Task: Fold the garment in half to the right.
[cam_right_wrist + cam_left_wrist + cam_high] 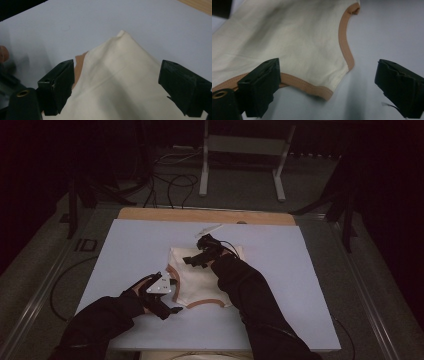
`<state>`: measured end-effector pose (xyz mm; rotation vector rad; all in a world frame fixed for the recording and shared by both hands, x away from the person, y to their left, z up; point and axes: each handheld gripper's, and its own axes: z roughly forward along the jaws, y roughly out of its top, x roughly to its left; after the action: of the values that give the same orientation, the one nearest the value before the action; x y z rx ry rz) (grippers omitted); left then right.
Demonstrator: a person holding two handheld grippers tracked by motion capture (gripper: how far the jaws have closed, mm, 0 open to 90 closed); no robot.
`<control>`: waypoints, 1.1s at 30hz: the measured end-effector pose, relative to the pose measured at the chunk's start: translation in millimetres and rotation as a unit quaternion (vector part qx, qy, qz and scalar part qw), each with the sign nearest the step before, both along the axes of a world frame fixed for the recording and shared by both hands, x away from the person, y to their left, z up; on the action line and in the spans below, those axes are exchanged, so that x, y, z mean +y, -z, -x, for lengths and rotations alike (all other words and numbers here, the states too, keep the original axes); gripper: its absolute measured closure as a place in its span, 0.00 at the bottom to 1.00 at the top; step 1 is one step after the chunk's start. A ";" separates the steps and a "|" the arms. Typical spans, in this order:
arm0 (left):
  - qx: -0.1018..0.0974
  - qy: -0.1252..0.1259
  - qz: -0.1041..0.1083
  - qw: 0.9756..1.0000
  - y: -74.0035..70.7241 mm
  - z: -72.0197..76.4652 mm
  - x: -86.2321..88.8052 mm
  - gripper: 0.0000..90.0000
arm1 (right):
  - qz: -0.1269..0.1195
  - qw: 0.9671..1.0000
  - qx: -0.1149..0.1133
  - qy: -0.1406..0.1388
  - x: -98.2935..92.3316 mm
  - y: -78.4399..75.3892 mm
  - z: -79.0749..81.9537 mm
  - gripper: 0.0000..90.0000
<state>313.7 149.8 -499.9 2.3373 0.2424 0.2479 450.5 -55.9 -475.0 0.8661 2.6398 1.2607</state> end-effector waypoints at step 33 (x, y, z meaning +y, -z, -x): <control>-0.010 -0.002 -0.037 0.999 17.3 -30.6 -16.8 0.58 | 0.022 1.000 0.017 -0.010 40.3 15.7 -24.7 0.15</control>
<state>344.3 133.0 -517.2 2.4059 0.2312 0.2869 475.2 -15.5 -490.6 0.8628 2.6988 1.1971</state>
